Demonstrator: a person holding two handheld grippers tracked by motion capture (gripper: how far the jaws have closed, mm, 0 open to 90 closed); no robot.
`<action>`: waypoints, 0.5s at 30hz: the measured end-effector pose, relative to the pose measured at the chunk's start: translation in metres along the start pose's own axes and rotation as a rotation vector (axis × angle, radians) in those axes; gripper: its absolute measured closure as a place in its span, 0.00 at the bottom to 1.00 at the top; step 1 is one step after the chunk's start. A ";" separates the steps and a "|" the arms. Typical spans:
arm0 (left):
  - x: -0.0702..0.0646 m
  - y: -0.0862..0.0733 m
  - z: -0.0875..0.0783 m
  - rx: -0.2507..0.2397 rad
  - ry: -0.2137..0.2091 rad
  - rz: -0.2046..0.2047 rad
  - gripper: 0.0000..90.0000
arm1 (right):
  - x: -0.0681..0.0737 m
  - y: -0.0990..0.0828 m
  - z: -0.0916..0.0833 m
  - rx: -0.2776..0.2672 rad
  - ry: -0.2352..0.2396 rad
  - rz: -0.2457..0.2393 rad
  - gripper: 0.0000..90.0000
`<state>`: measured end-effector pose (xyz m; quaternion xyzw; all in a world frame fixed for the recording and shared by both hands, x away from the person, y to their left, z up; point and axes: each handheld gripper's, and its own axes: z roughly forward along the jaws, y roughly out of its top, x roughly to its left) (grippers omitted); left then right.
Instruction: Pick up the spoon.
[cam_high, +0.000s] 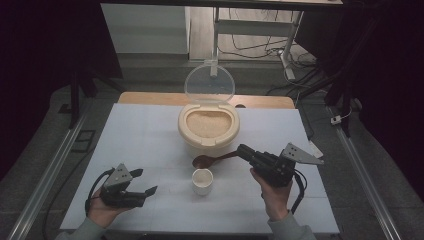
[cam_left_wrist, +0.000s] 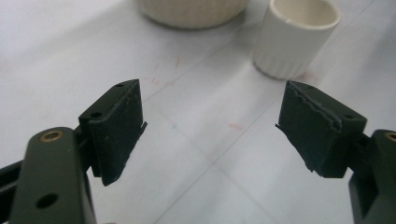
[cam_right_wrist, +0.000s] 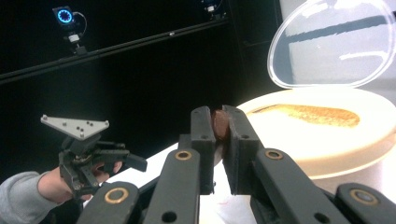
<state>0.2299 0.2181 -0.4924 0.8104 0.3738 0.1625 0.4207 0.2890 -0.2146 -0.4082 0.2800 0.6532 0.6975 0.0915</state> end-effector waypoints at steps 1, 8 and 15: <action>0.001 -0.002 -0.001 0.003 0.003 -0.005 0.24 | 0.000 0.000 0.000 0.000 0.000 0.000 0.92; 0.010 -0.013 -0.008 0.007 0.014 -0.050 0.22 | -0.003 0.006 -0.007 -0.024 -0.022 -0.010 0.92; 0.014 -0.016 -0.006 0.021 0.014 -0.073 0.20 | -0.006 0.009 -0.013 -0.046 -0.037 -0.004 0.92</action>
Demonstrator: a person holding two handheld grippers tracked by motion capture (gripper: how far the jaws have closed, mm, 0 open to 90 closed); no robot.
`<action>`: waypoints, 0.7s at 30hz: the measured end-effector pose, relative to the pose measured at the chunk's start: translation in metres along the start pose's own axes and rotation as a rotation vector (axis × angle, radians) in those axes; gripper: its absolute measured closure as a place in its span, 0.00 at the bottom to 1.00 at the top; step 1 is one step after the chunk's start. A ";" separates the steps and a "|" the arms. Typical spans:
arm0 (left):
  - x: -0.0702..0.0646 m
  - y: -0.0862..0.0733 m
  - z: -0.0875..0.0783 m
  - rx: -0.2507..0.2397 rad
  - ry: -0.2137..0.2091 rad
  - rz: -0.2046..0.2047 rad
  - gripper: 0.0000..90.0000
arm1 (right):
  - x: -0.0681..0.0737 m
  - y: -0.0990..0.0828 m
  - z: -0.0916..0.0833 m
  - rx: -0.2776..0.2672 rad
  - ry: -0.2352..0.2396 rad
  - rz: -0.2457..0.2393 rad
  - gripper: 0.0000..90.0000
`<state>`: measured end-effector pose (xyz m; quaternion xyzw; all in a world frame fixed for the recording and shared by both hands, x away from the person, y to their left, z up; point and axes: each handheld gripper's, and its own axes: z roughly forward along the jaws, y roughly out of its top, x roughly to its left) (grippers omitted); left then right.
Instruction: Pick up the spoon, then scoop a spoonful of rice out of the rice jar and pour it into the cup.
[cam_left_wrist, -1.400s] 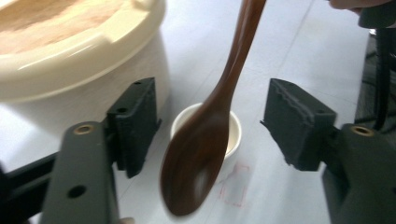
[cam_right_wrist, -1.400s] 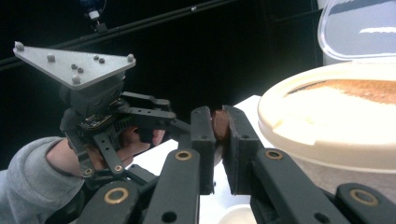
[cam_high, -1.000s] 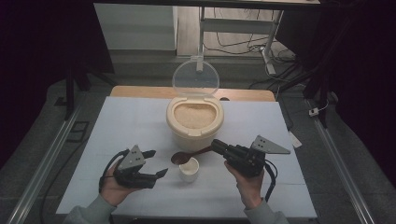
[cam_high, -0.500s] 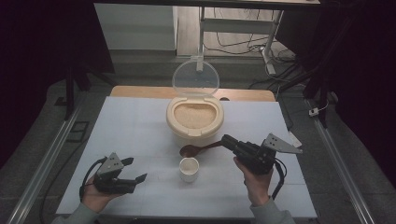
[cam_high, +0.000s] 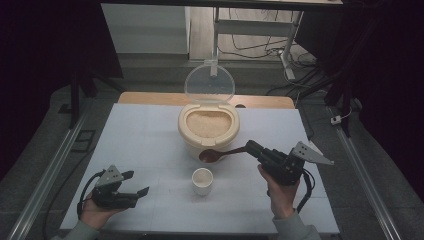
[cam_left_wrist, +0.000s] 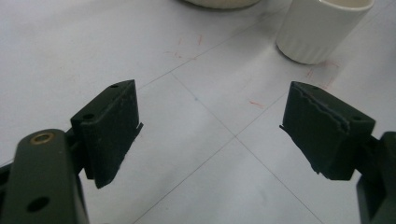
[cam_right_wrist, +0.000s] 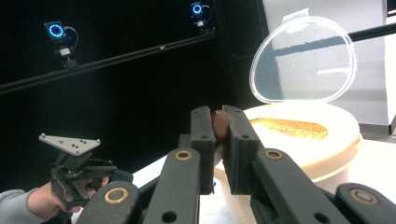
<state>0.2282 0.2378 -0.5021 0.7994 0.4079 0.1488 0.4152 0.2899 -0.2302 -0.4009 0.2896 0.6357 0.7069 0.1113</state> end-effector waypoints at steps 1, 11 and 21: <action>0.000 0.000 0.000 0.002 -0.002 -0.002 0.20 | 0.000 0.000 0.000 -0.003 -0.003 -0.002 0.92; -0.001 0.001 0.003 0.013 -0.014 -0.005 0.19 | 0.000 0.005 -0.004 -0.027 -0.008 -0.010 0.92; 0.001 0.002 0.005 0.018 -0.020 -0.004 0.19 | -0.002 0.016 -0.003 -0.059 -0.008 -0.008 0.92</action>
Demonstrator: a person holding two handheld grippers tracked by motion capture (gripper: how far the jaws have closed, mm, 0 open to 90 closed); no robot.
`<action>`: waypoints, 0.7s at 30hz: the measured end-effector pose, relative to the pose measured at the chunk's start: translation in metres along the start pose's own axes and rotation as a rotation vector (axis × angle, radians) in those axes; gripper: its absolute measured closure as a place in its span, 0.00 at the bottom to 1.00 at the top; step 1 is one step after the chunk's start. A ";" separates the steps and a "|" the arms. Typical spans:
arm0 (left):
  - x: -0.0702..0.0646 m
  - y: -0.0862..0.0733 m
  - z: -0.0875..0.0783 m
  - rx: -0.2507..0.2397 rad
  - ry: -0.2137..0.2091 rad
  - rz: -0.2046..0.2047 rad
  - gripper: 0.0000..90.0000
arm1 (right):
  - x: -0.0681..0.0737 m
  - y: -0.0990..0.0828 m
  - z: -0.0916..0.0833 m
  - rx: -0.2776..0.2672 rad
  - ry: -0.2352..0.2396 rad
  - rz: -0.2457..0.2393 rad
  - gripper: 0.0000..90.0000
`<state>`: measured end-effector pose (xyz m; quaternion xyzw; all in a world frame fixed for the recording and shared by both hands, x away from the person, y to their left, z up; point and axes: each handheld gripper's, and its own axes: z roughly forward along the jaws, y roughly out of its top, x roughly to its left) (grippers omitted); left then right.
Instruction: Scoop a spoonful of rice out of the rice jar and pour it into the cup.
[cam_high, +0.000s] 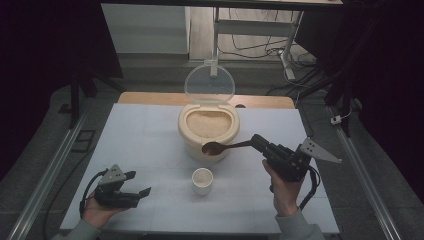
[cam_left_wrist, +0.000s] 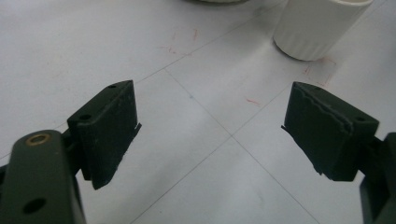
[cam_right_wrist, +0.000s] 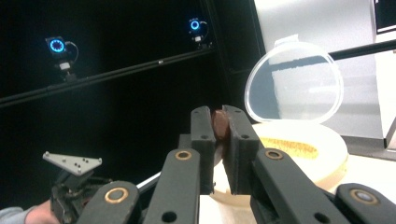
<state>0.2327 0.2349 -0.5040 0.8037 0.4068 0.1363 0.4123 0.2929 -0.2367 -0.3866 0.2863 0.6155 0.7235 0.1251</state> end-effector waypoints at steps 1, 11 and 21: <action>0.000 0.000 0.000 -0.001 0.001 -0.001 0.19 | -0.001 0.002 0.001 -0.004 -0.004 0.000 0.92; 0.000 0.000 0.001 0.001 -0.007 0.009 0.19 | -0.016 0.020 0.015 -0.003 -0.075 -0.010 0.92; 0.000 0.000 0.002 0.007 -0.008 0.009 0.19 | -0.036 0.030 0.032 0.025 -0.177 -0.005 0.92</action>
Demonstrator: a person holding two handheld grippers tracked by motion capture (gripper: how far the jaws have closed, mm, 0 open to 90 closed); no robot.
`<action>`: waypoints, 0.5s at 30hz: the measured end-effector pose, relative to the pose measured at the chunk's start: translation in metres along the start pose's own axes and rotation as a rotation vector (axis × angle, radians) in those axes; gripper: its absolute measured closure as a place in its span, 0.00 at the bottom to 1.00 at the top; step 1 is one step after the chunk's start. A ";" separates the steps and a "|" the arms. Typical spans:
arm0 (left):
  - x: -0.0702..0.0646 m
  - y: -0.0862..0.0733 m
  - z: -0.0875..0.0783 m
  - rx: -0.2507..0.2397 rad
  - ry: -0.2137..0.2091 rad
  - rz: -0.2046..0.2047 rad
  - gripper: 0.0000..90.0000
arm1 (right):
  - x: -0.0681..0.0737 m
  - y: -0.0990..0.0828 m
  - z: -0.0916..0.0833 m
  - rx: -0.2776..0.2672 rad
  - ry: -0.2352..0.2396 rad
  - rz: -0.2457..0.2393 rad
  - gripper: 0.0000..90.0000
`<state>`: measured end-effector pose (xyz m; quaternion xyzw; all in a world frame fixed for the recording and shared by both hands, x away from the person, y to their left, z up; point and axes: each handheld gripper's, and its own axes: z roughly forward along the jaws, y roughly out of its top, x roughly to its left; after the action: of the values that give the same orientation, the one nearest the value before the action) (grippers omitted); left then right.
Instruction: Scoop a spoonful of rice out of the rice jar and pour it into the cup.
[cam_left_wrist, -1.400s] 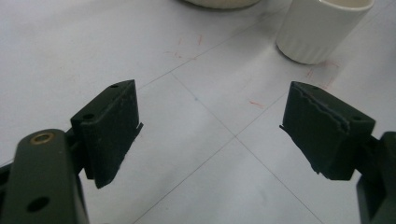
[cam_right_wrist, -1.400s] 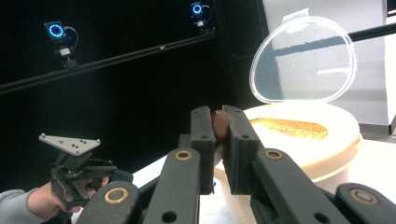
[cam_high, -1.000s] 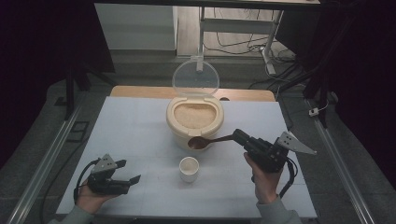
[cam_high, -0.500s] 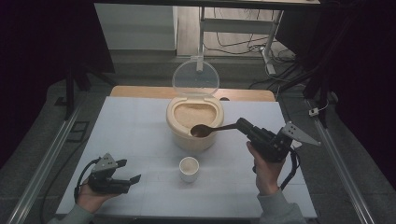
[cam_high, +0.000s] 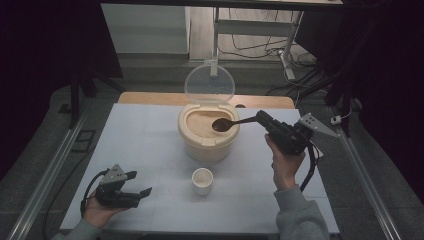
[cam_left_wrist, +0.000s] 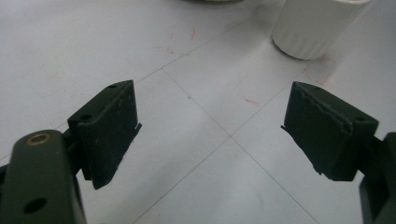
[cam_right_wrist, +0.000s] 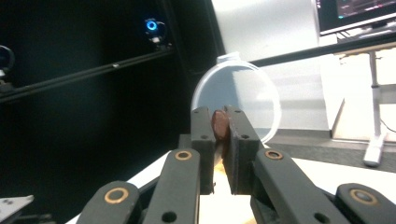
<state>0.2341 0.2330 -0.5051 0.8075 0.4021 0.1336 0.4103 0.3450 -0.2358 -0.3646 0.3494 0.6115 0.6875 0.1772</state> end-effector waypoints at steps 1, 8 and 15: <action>0.000 0.000 0.000 0.001 0.000 0.001 0.19 | -0.001 0.001 0.002 0.007 -0.013 -0.005 0.92; 0.000 0.000 0.001 0.001 0.000 -0.003 0.19 | -0.001 0.004 0.016 0.054 -0.069 -0.052 0.92; 0.001 0.000 0.001 0.002 0.000 -0.001 0.19 | 0.001 0.006 0.029 0.086 -0.123 -0.114 0.92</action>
<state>0.2346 0.2332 -0.5058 0.8077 0.4026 0.1330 0.4097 0.3652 -0.2155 -0.3586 0.3628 0.6473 0.6267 0.2379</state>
